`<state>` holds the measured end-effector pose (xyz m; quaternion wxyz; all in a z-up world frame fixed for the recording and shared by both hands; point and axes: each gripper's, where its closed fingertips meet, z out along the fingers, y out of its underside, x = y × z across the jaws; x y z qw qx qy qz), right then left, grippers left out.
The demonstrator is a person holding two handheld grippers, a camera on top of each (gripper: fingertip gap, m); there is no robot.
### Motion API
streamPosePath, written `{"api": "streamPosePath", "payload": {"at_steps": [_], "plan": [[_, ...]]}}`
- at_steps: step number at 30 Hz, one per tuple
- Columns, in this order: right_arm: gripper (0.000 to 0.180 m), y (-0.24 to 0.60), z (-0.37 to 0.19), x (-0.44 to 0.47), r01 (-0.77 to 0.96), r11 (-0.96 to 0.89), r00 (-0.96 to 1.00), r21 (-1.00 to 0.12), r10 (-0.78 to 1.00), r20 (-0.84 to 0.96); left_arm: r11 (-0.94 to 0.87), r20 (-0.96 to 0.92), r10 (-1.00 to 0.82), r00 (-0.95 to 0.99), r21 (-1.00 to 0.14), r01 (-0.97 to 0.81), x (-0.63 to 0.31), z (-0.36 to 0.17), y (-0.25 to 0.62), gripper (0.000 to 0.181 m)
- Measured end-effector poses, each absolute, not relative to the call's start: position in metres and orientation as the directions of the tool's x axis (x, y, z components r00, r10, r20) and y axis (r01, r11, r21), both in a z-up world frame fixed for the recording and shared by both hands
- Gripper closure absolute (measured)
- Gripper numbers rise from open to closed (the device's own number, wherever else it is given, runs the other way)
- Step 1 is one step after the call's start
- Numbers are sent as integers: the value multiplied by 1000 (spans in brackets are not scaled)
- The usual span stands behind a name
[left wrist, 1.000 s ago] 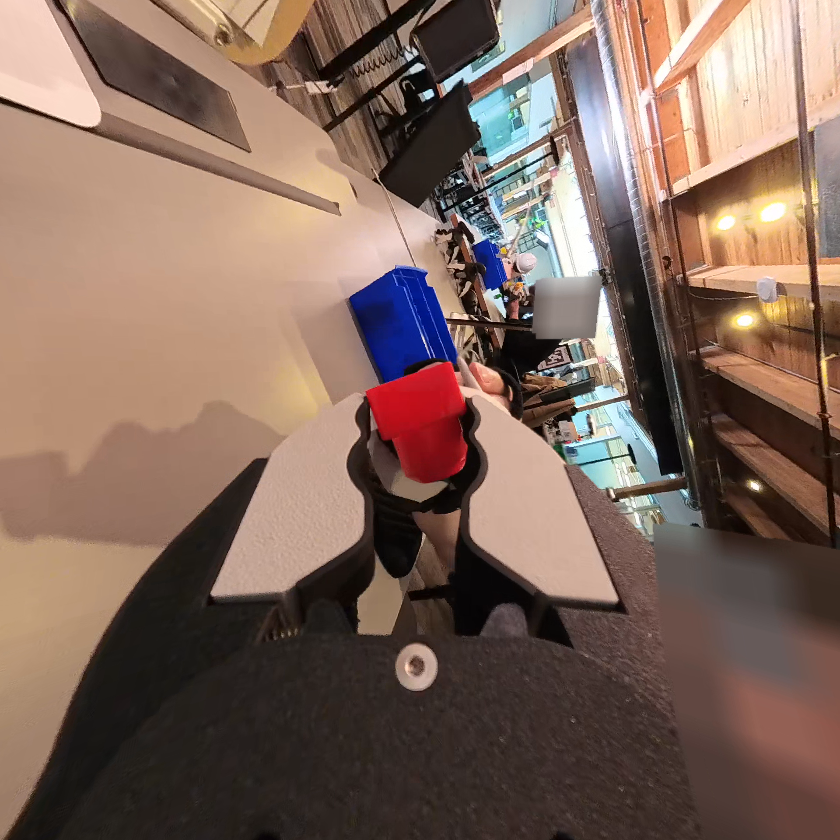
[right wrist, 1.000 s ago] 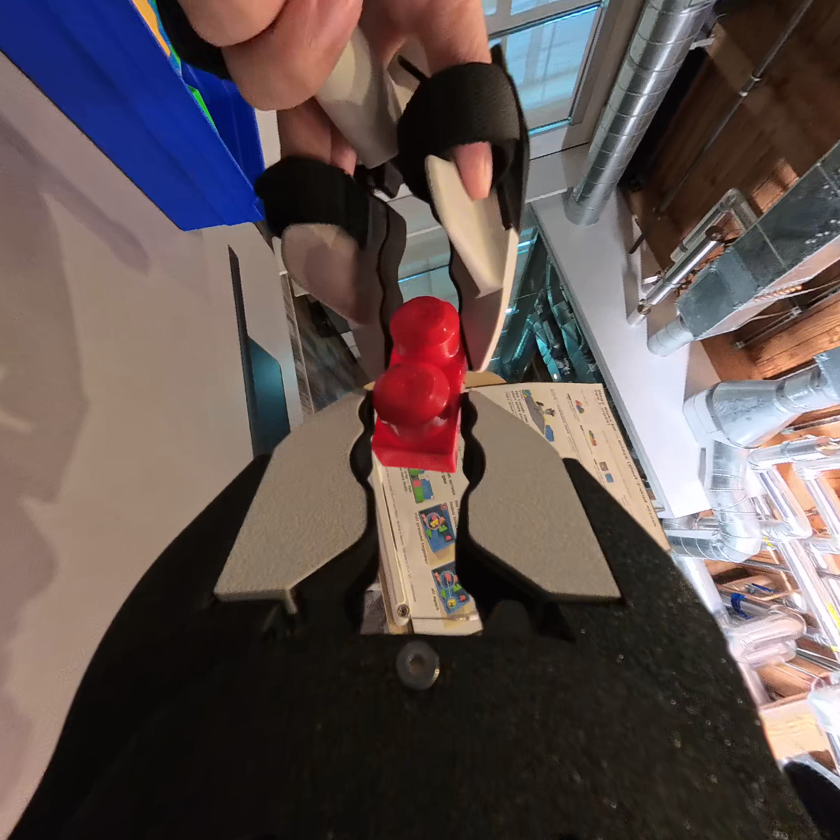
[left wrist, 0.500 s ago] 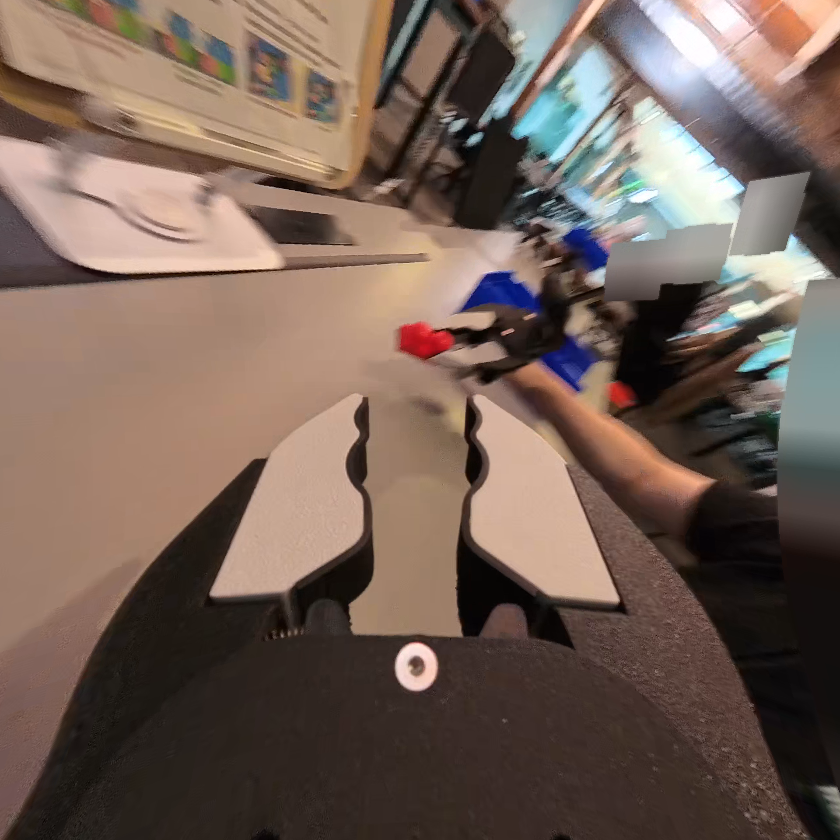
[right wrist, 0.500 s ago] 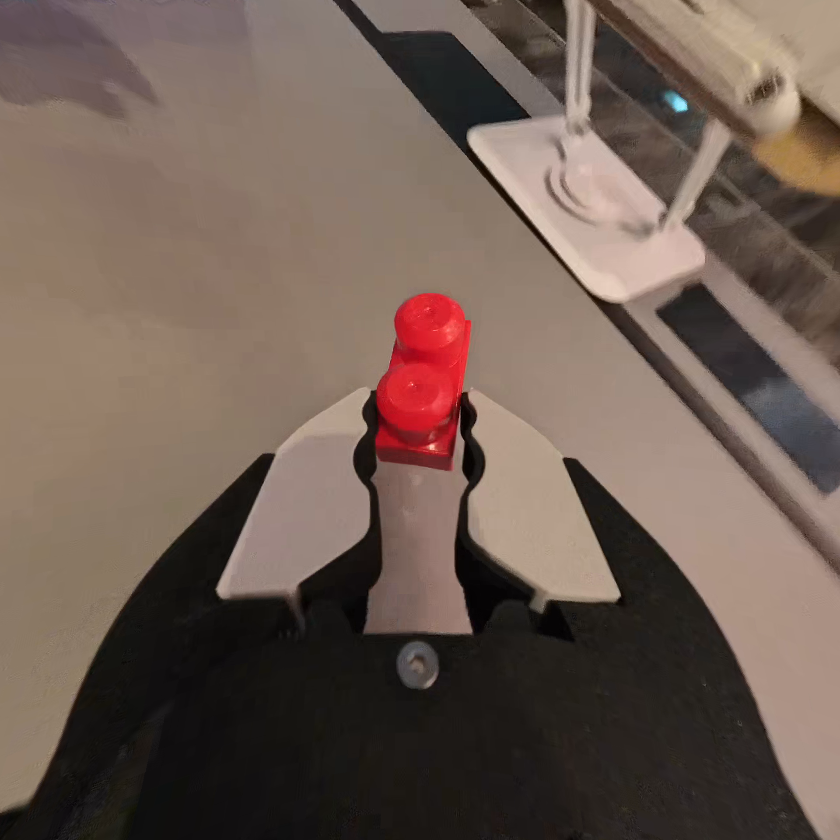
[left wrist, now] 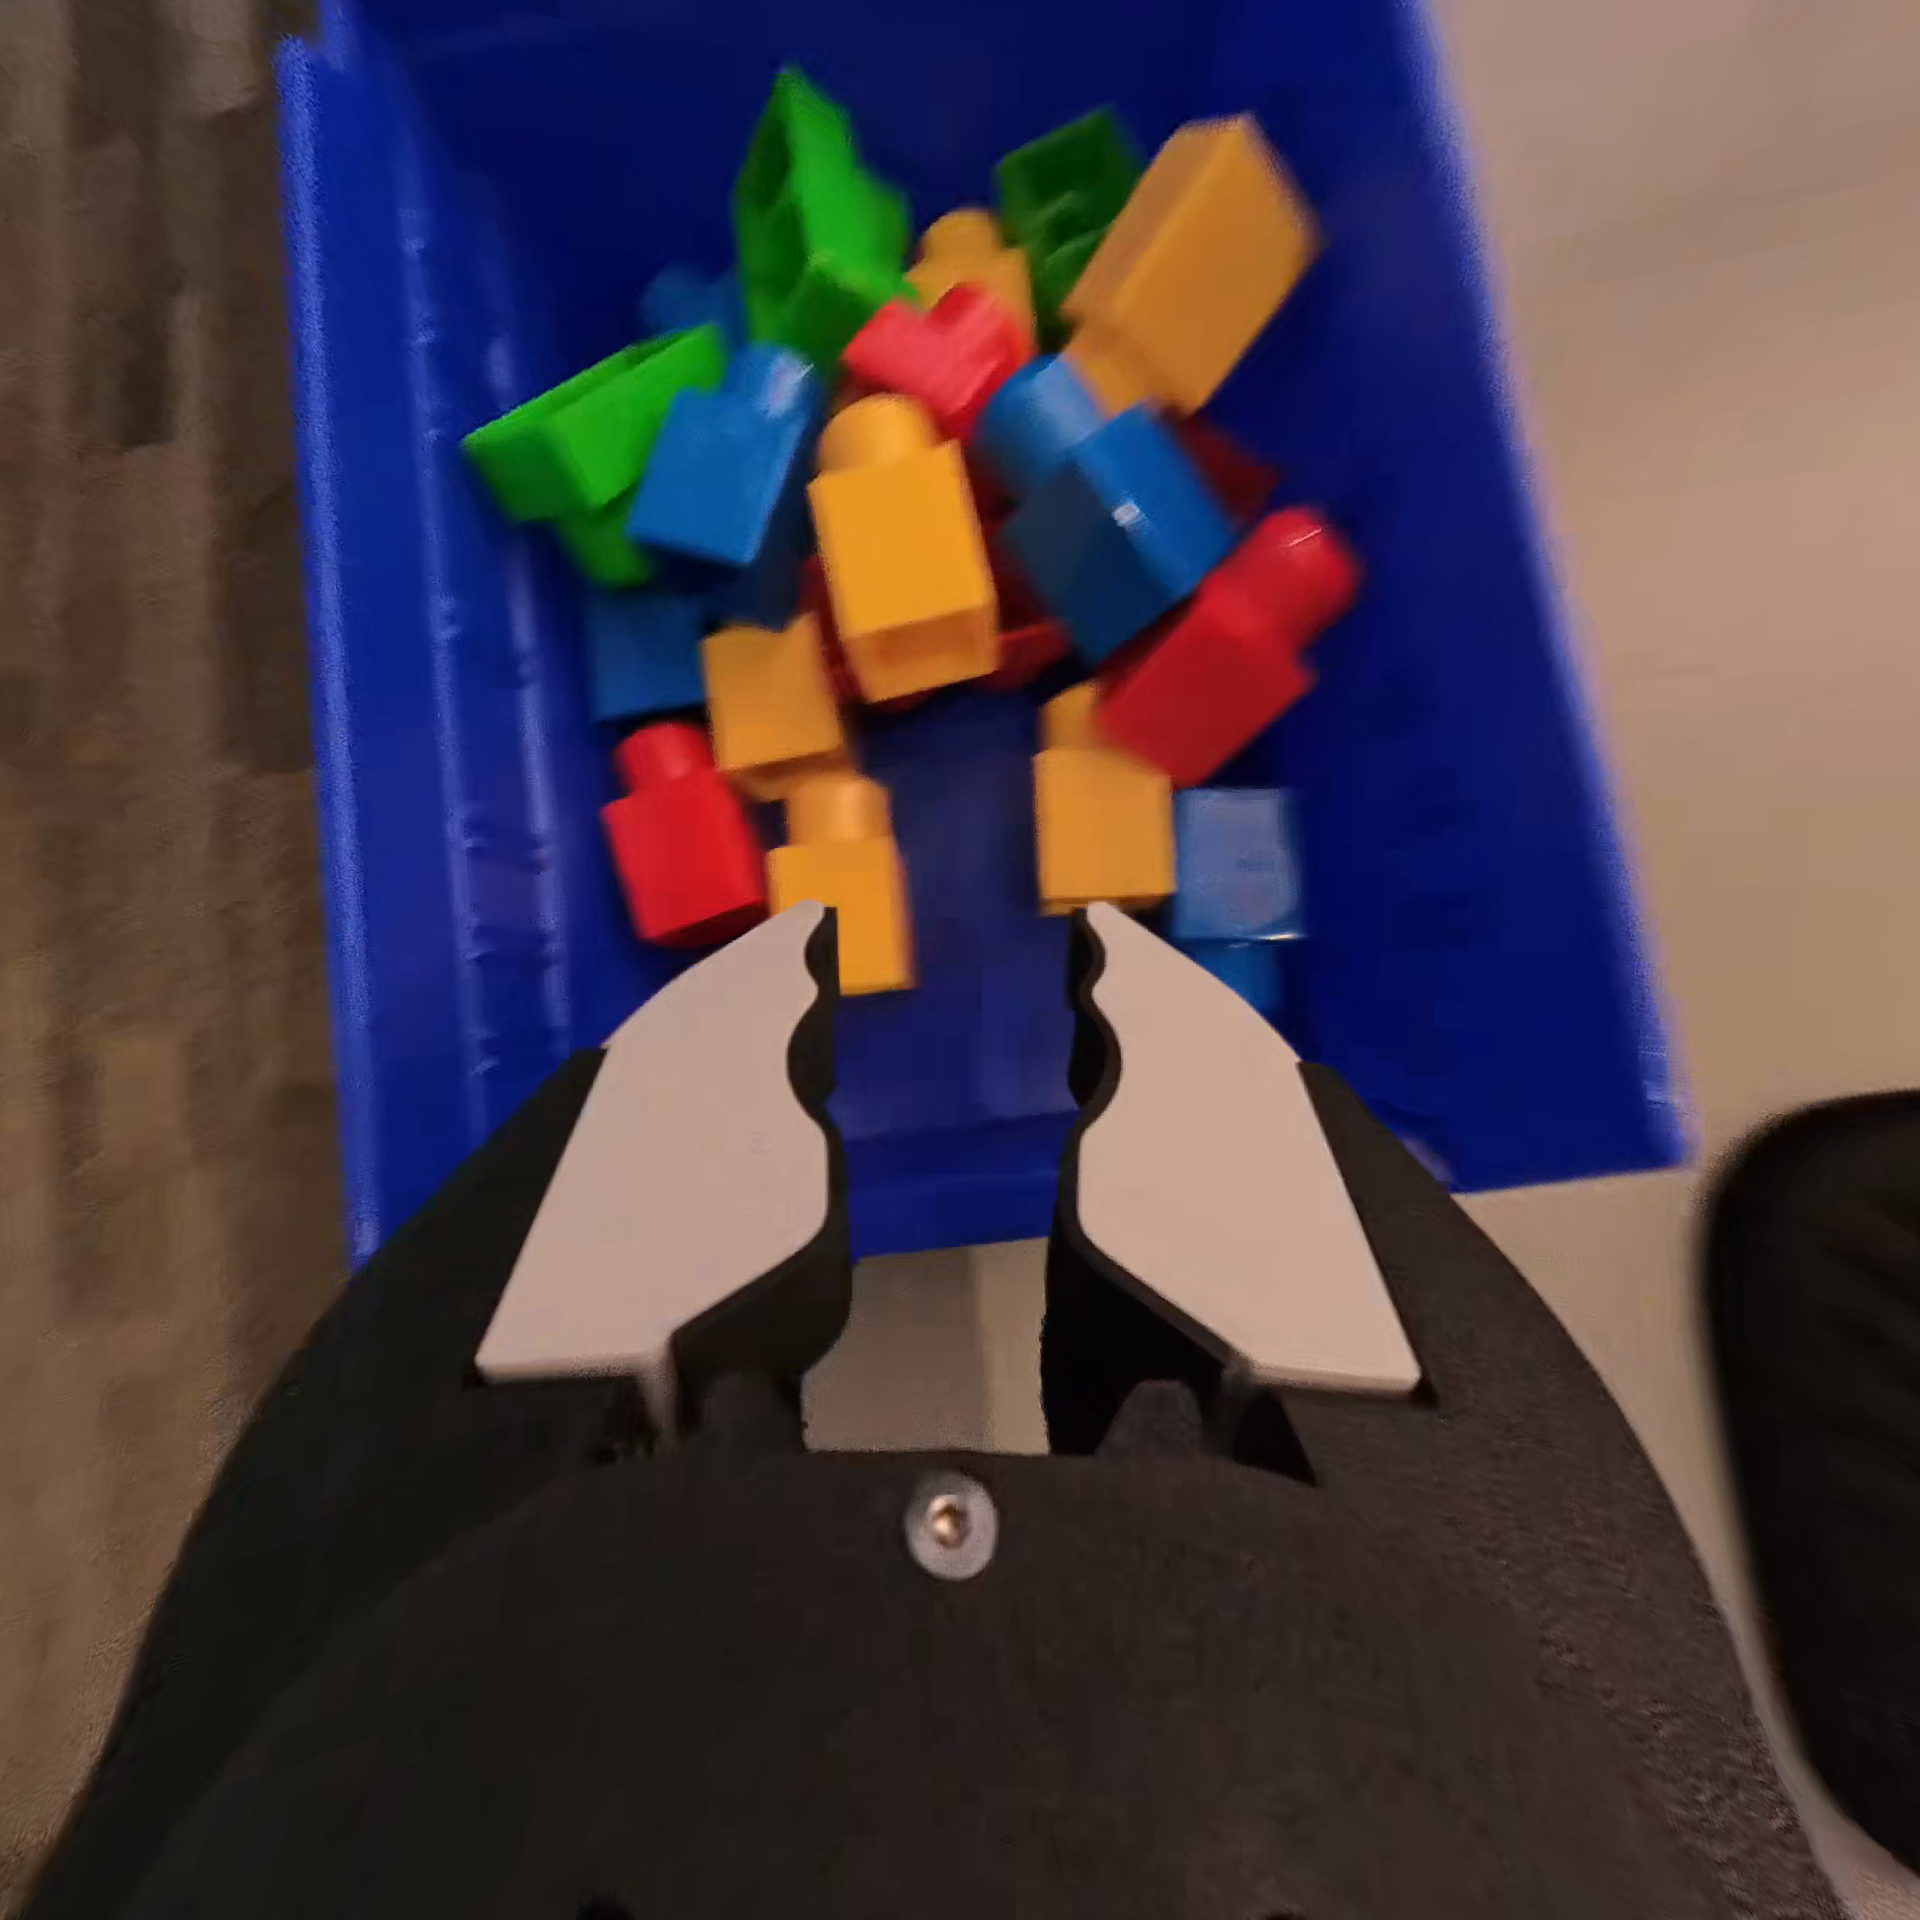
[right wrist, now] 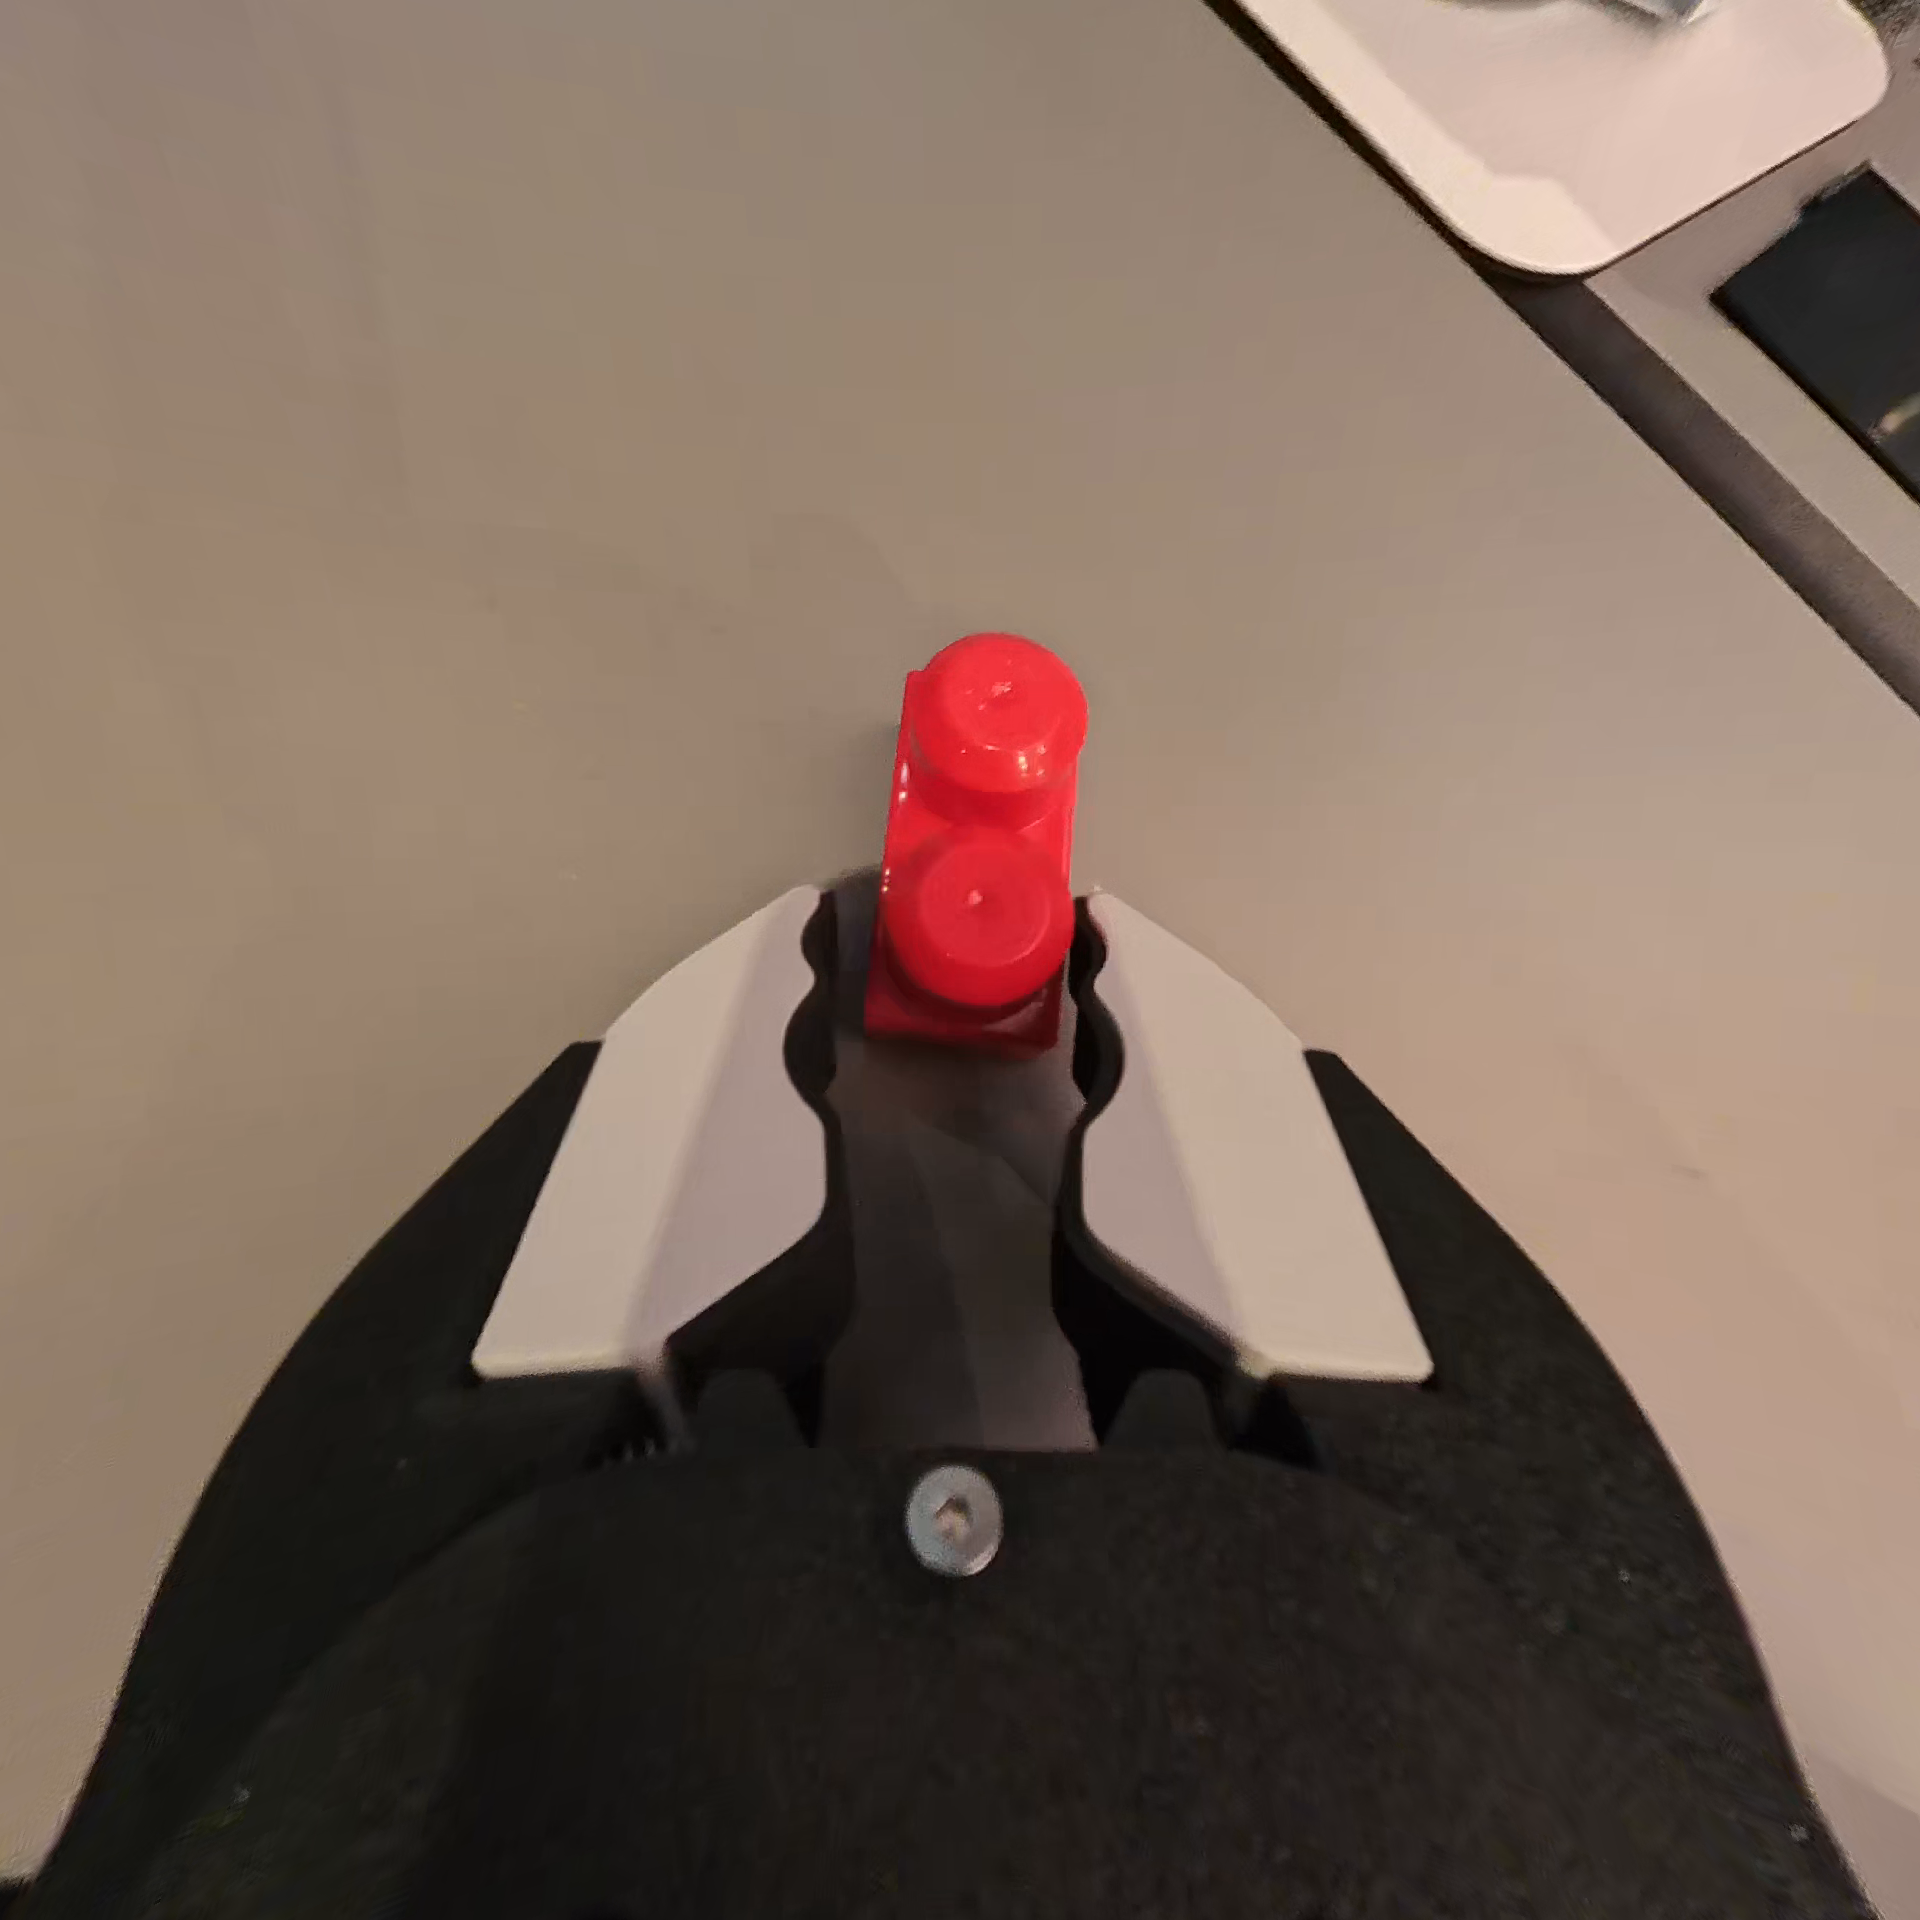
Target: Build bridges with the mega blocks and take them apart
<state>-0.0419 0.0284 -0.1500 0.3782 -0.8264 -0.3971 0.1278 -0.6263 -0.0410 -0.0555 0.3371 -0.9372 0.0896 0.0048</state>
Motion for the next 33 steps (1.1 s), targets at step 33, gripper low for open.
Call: {"api": "streamPosePath", "payload": {"at_steps": [33], "plan": [[131, 17, -110, -50, 524, -259, 631, -811, 758, 165, -845, -42, -163, 986, -510, -161, -610, -27, -34, 145]]}}
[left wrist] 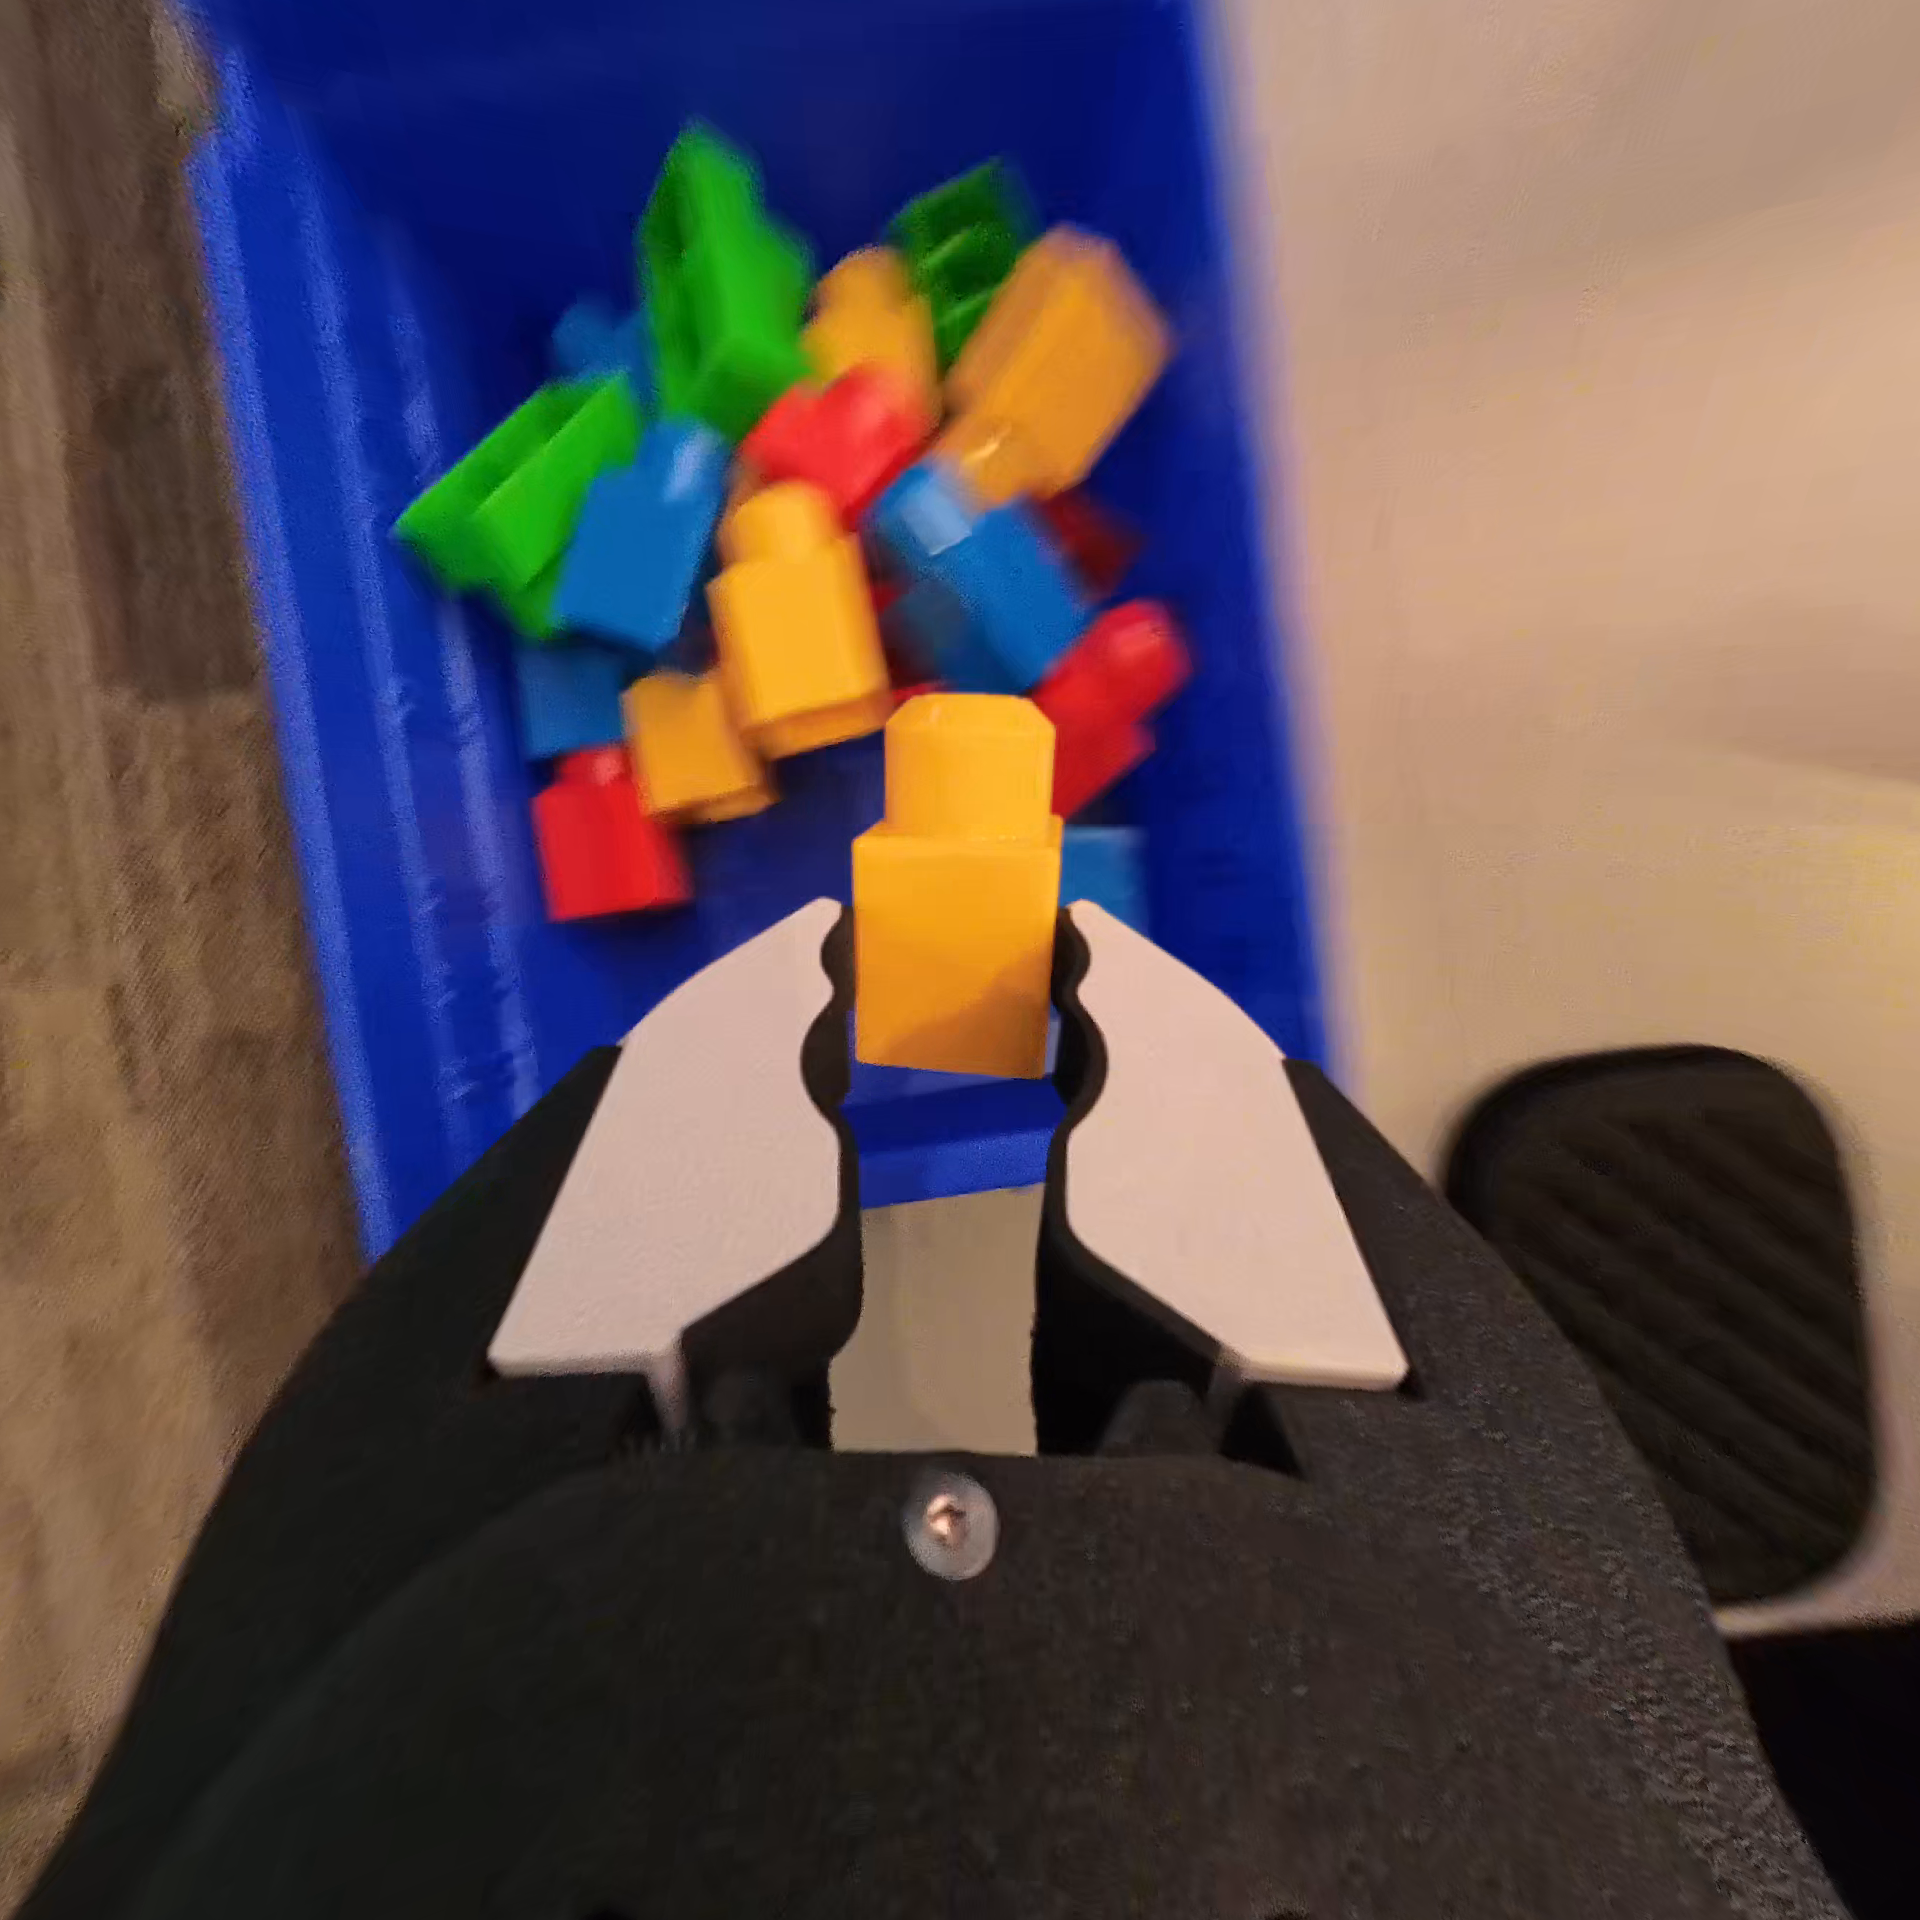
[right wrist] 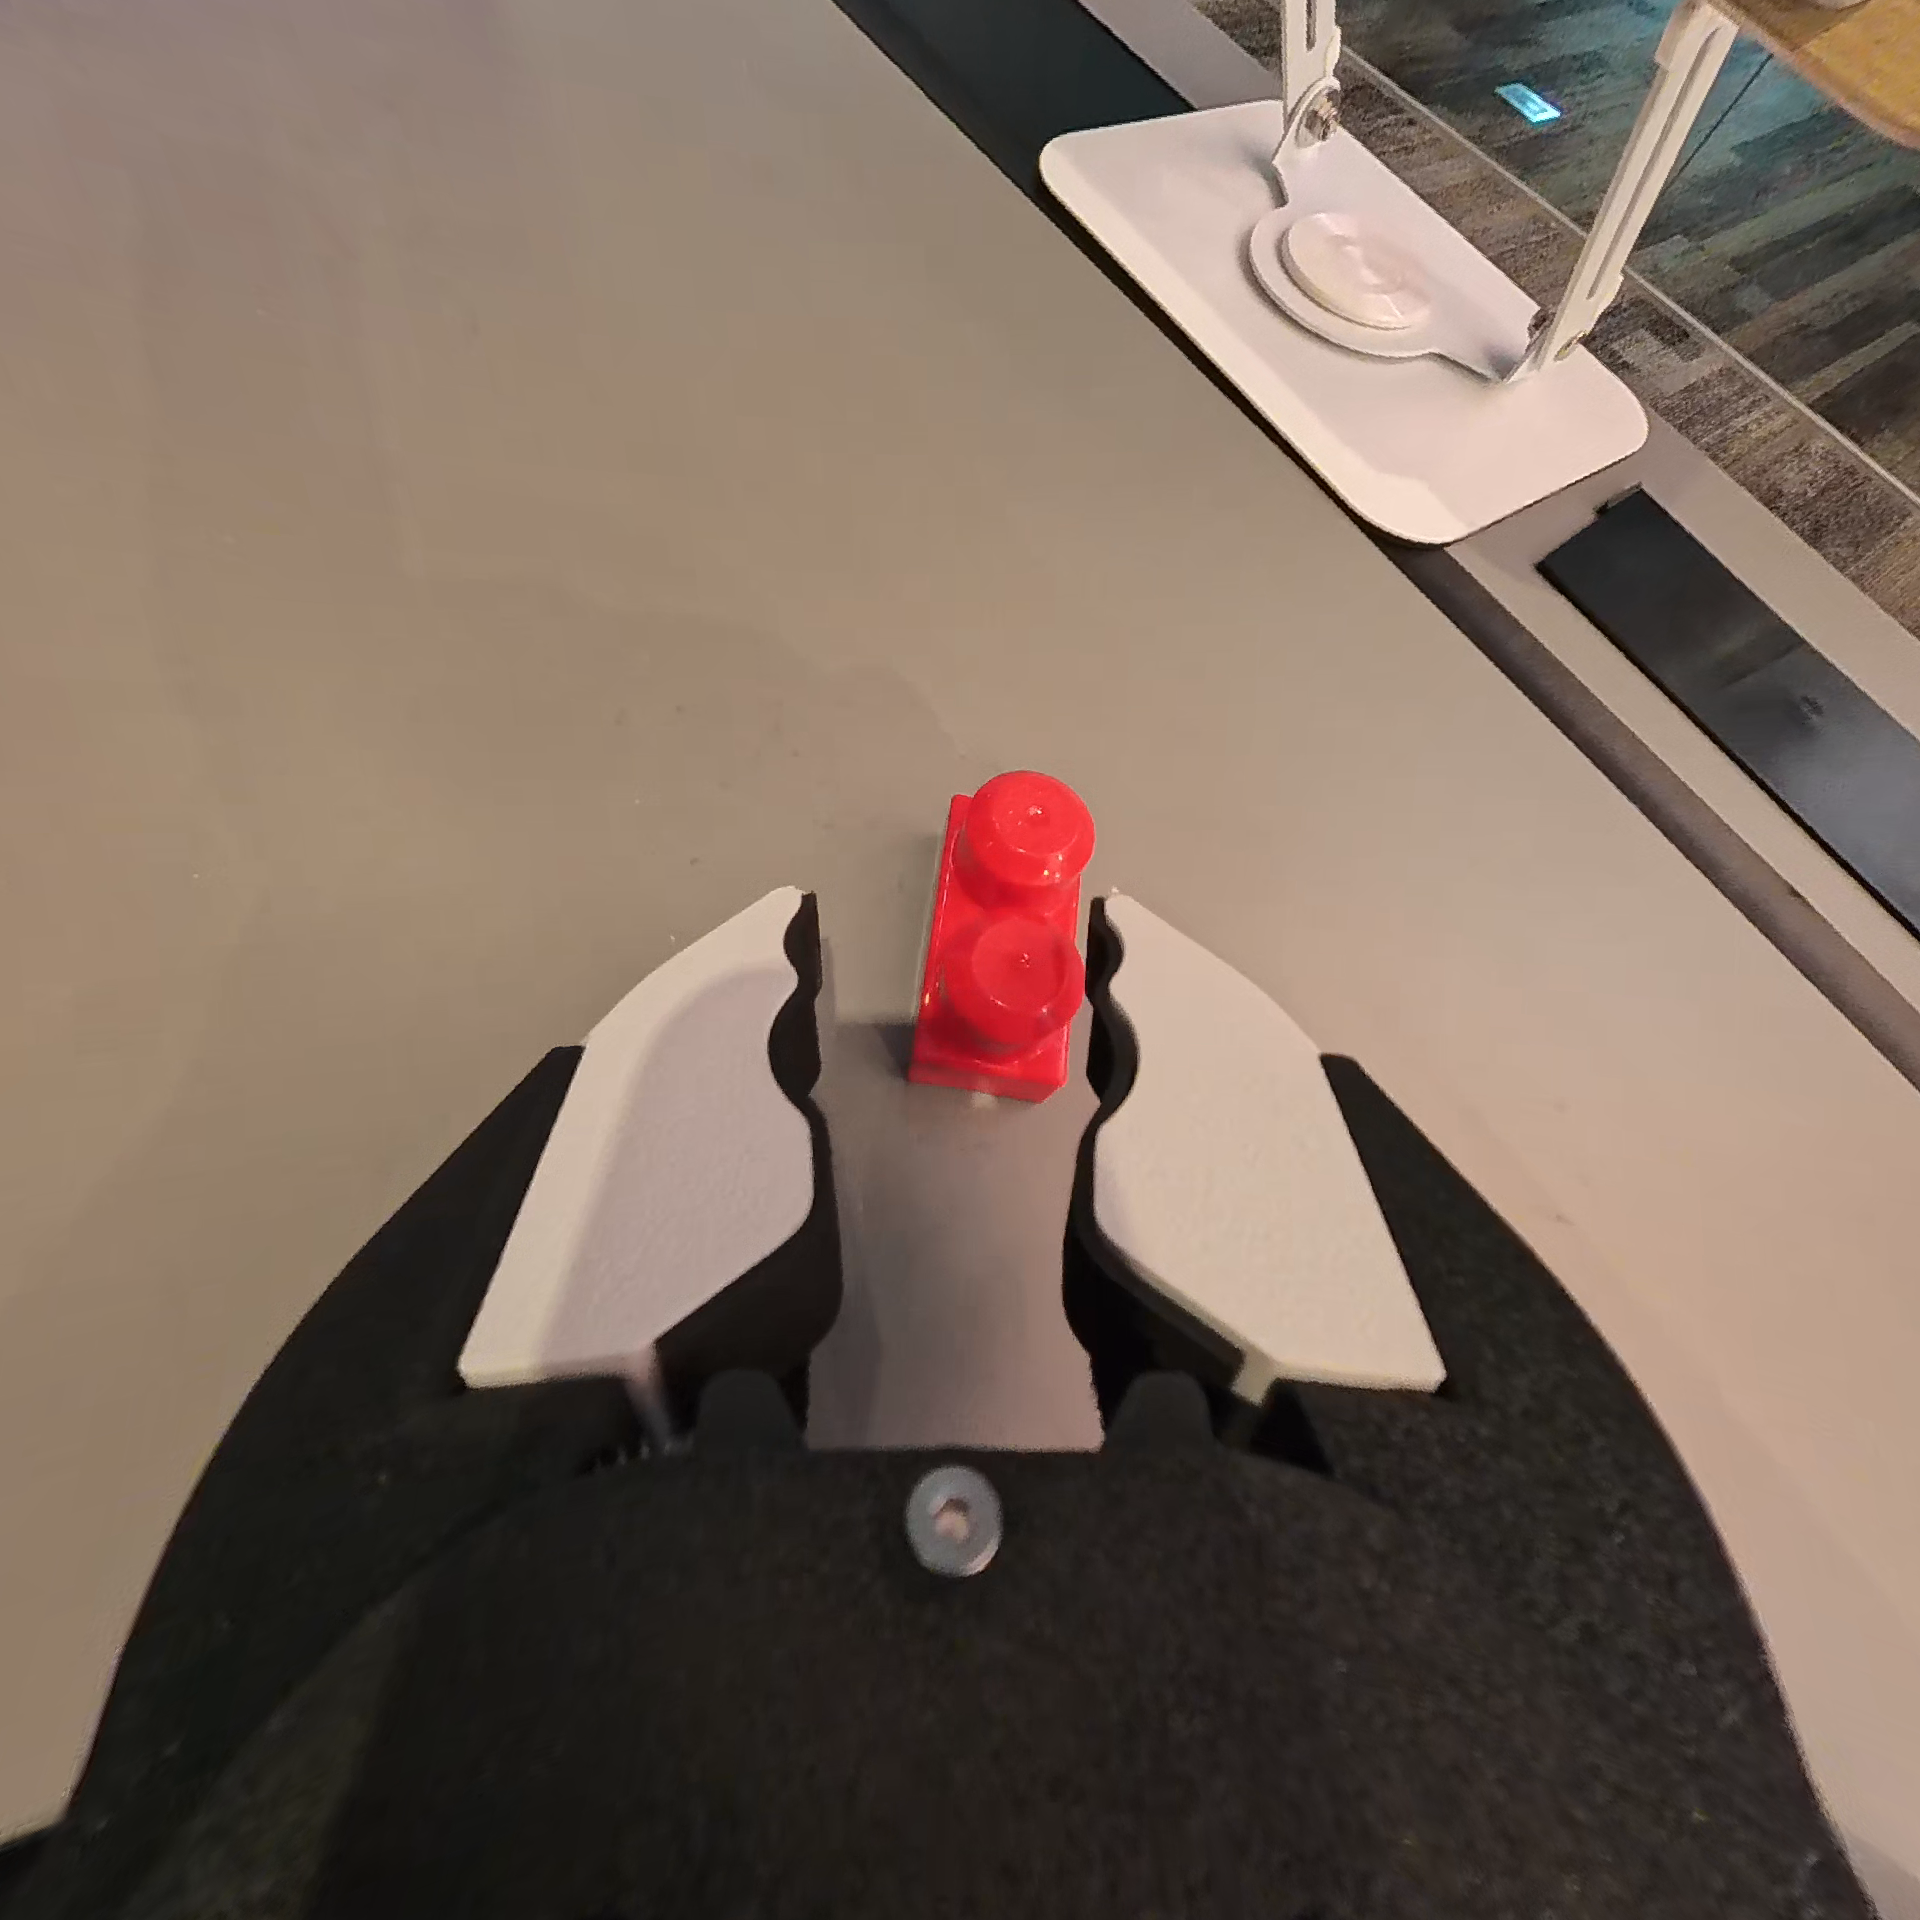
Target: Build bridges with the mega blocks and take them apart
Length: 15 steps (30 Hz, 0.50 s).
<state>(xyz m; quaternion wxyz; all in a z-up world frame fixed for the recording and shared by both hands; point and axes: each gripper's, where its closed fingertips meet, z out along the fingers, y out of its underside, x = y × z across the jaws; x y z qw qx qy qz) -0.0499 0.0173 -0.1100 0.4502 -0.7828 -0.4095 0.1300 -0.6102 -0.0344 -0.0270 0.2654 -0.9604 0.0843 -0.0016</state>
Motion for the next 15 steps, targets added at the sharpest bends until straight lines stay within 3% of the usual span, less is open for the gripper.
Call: {"api": "streamPosePath", "payload": {"at_steps": [5, 9, 15], "plan": [[131, 14, -113, -55, 562, -233, 606, -793, 769, 203, -715, 62, -454, 889, -620, -322, -437, 13, -32, 145], [131, 11, -116, -54, 604, -210, 592, -769, 765, 256, -701, 75, -592, 802, -539, -467, -320, -43, -23, 145], [132, 8, -116, -50, 615, -198, 589, -763, 759, 278, -683, 27, -668, 744, -420, -598, -249, -118, -7, 145]]}}
